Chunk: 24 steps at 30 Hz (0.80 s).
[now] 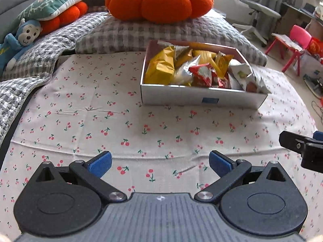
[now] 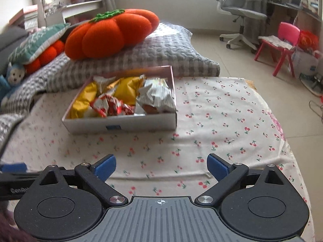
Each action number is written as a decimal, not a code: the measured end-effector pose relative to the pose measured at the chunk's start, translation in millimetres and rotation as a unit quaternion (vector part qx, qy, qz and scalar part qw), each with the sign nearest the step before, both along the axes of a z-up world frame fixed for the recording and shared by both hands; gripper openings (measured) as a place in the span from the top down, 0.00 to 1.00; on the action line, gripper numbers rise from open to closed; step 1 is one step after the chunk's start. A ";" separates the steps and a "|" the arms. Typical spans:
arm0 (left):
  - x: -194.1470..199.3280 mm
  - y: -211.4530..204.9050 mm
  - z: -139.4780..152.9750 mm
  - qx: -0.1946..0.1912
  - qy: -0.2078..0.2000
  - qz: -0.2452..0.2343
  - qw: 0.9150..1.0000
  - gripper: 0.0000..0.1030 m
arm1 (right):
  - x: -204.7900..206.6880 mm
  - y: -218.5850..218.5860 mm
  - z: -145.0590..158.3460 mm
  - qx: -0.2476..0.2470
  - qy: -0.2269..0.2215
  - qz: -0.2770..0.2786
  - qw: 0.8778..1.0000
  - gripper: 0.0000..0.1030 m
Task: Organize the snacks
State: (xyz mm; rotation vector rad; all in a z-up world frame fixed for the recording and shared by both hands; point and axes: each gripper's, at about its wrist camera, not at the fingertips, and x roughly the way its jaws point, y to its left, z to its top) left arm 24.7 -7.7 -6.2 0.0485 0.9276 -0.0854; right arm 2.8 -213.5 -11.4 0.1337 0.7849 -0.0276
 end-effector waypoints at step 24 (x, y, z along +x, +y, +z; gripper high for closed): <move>0.1 10.9 -9.1 0.002 0.018 0.033 0.999 0.00 | 8.6 11.7 -28.4 -0.013 0.042 0.040 0.998 0.05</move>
